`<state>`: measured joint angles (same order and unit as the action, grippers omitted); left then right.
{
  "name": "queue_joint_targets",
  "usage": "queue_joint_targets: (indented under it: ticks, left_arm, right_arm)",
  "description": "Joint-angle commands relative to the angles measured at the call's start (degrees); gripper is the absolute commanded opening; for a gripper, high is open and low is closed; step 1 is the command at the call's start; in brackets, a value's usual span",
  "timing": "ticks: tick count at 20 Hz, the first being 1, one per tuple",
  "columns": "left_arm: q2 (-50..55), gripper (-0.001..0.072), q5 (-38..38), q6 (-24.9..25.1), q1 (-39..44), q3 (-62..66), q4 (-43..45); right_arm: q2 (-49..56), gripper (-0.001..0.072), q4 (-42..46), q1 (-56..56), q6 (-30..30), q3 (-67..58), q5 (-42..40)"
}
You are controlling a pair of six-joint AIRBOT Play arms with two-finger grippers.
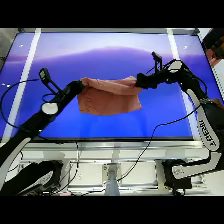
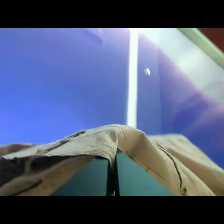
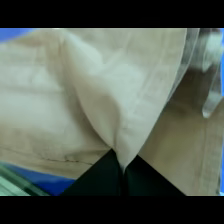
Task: Fold the clothes and pants, and hang the long-sleeved shirts on hangers.
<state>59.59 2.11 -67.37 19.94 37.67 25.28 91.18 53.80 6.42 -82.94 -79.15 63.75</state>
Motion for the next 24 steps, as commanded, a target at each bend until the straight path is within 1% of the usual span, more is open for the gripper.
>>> queue_joint_targets:
  ticks: [1,2,4,5,6,7,8,14,16,19,20,21,22,23,24]
  left_arm:
    - [-3.45,0.0017,25.24,0.9,-8.28,-0.04,3.69]
    - [-3.54,0.0017,31.78,-3.08,-11.17,-0.02,8.37]
    - [-3.5,0.0017,43.08,-13.03,-16.33,-0.02,21.0]
    - [-3.5,0.0018,47.93,-16.28,-18.29,-0.04,25.92]
    - [-3.5,0.0018,52.54,-17.51,-19.87,-0.04,29.03]
    - [-3.37,0.0018,55.58,-17.49,-20.68,-0.04,29.9]
    - [-3.15,0.0019,56.63,-17.51,-20.83,-0.15,29.64]
    - [1.27,0.0019,56.02,-17.51,-15.69,-0.2,28.89]
    - [3.52,0.0019,55.84,-17.49,-13.7,-0.2,28.5]
    - [7.54,0.002,52.94,-17.49,-11.39,-0.2,28.26]
    - [8.68,0.0033,52.06,-17.49,-11.1,-0.2,27.63]
    - [9.42,0.013,51.78,-17.49,-11.13,-0.2,26.51]
    - [9.7,0.0388,51.67,-17.49,-11.17,-0.2,25.59]
    - [9.68,0.0614,51.67,-17.51,-11.21,0.04,25.16]
    - [9.68,0.0651,51.95,-17.49,-11.21,0.42,24.7]
  right_arm:
    - [0.07,0.0008,1.97,0.07,0.09,0.0,9.27]
    - [0.07,0.0008,1.97,0.07,0.09,0.0,9.92]
    - [0.07,0.0008,2.54,0.07,0.09,0.0,10.21]
    - [0.07,0.0008,3.23,0.07,0.09,0.0,10.21]
    - [0.07,0.0008,3.96,0.07,0.07,0.0,10.21]
    - [0.07,0.0008,4.39,0.07,0.04,0.0,10.23]
    - [0.07,0.0008,4.5,0.07,0.02,0.0,10.51]
    - [0.07,0.0008,5.31,0.09,0.07,1.42,14.71]
    - [0.07,0.0008,7.54,0.07,0.07,3.96,12.92]
    - [0.07,0.0009,9.05,0.07,0.04,8.31,6.16]
    - [0.07,0.0029,9.01,0.07,0.02,9.11,4.57]
    - [0.07,0.0149,9.01,0.07,0.04,9.22,4.15]
    - [0.07,0.0351,8.96,0.07,0.04,9.11,4.35]
    - [0.07,0.0575,8.92,0.07,0.04,8.87,4.7]
    - [0.07,0.0662,8.92,0.07,0.07,8.48,5.92]
